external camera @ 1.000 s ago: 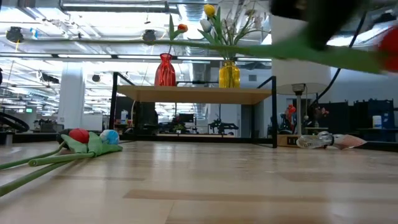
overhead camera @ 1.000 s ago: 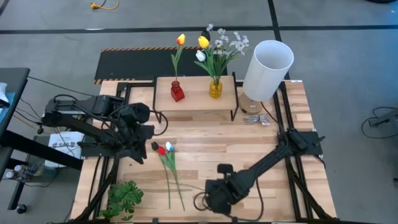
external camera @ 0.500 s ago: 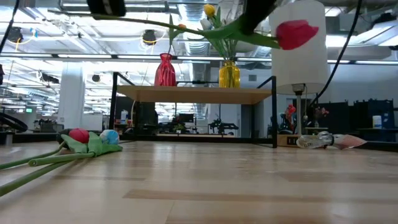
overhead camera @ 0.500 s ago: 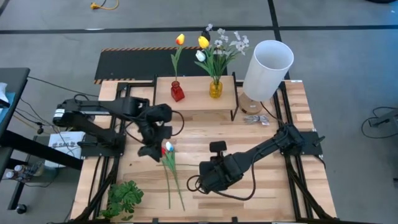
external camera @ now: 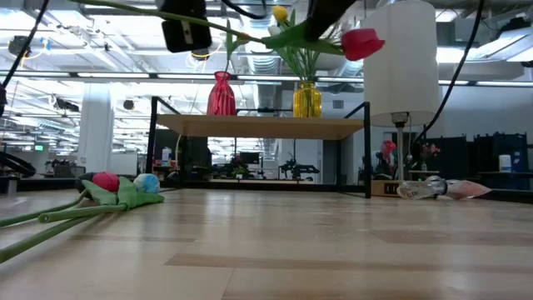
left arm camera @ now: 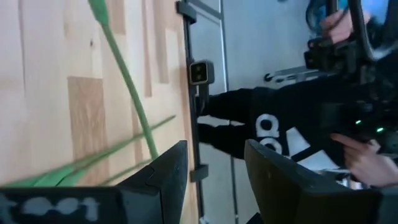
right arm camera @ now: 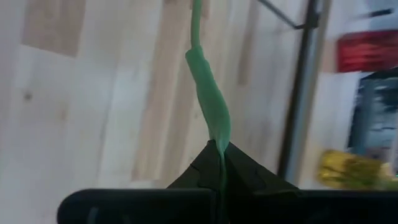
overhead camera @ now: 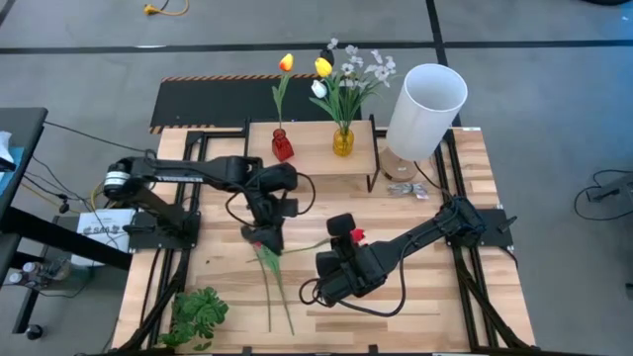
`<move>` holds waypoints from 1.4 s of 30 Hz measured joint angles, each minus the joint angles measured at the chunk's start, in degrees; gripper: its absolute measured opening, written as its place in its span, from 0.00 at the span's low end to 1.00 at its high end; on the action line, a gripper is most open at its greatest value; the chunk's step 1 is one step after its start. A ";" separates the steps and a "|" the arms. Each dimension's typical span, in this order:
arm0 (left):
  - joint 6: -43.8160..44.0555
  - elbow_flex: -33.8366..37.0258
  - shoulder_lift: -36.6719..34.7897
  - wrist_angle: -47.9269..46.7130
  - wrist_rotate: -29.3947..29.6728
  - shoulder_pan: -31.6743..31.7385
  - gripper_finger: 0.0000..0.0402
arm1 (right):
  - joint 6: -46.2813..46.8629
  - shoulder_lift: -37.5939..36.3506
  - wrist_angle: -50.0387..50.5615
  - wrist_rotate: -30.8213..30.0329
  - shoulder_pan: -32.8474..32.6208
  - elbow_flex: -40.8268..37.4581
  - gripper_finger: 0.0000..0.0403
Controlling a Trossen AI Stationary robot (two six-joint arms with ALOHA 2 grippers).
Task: Pick and place flowers into a vace then onto a shelf
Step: Put the bottom red tulip into the red flower vase
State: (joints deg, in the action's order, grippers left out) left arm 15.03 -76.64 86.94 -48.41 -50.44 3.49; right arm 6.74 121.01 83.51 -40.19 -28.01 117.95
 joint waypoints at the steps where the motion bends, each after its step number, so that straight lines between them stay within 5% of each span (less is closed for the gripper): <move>1: 0.74 0.00 0.55 0.81 -0.24 0.00 0.37 | -0.73 0.00 0.00 -1.08 0.00 0.00 0.00; 12: 2.12 0.02 6.08 3.10 2.35 0.00 0.37 | -2.77 0.05 -0.70 -4.84 -0.49 0.00 0.00; 23: 4.63 0.02 6.12 8.80 8.00 0.70 0.37 | -4.20 0.05 -2.65 -6.52 -0.85 0.00 0.00; 42: 6.99 0.02 6.10 9.53 9.68 -0.50 0.37 | -5.71 0.07 -3.44 -8.54 -0.83 -0.04 0.00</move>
State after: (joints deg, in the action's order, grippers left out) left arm 22.02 -76.62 93.03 -38.88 -40.76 2.98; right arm 1.03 121.08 80.07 -48.73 -28.84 117.91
